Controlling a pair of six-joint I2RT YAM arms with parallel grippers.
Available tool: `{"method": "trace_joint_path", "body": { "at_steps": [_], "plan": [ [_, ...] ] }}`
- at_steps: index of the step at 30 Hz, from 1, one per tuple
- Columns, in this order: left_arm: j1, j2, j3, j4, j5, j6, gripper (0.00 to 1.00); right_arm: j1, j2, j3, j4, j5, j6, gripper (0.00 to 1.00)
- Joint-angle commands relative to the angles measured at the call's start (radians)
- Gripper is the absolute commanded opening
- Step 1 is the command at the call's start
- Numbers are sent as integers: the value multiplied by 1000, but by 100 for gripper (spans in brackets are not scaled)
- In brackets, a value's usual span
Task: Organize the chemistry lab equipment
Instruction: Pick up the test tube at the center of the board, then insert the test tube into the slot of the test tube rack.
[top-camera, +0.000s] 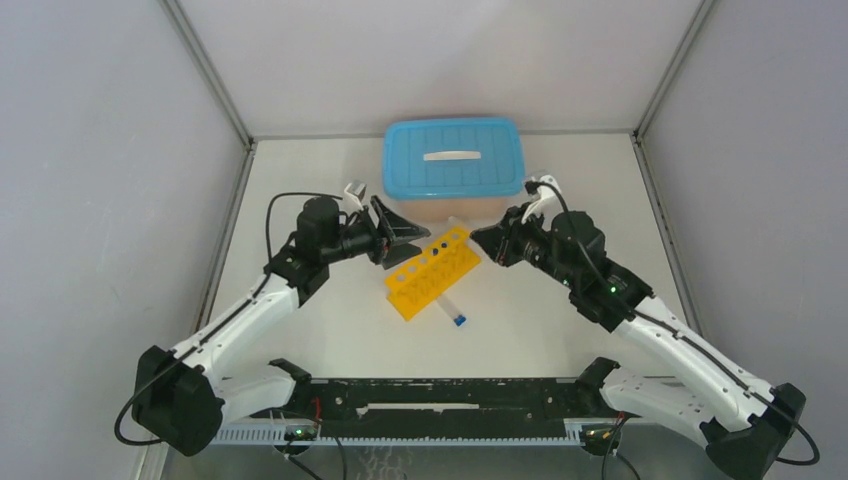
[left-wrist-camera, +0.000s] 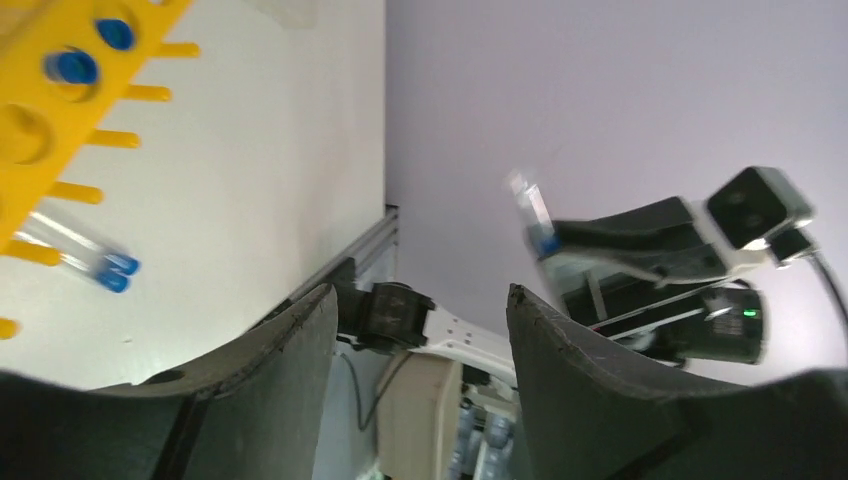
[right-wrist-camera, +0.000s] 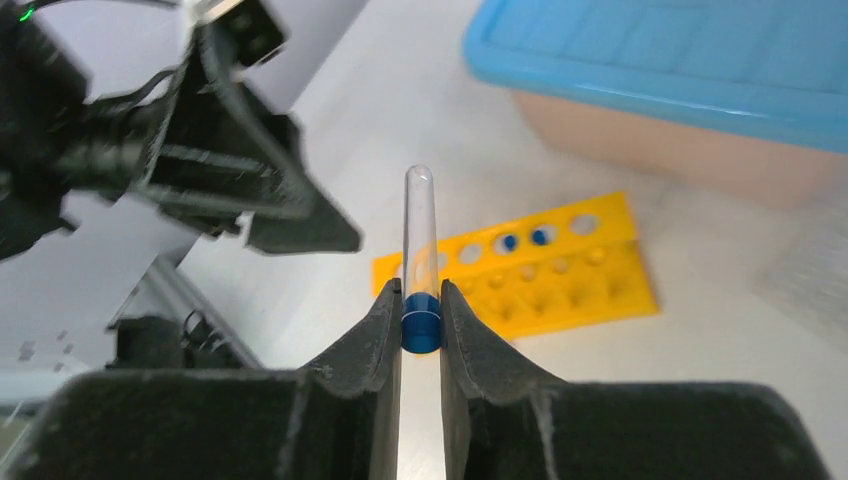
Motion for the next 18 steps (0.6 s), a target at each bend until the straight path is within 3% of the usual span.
{"method": "trace_joint_path", "body": {
  "at_steps": [1,11,18],
  "plan": [
    [4,-52,62,-177,-93,180,67,-68,21,140,-234,174,-28,15],
    [4,-125,66,-360,-223,361,65,-333,238,411,-610,258,-43,15],
    [3,-163,65,-419,-277,418,64,-467,397,522,-729,248,-68,14]
  ]
}}
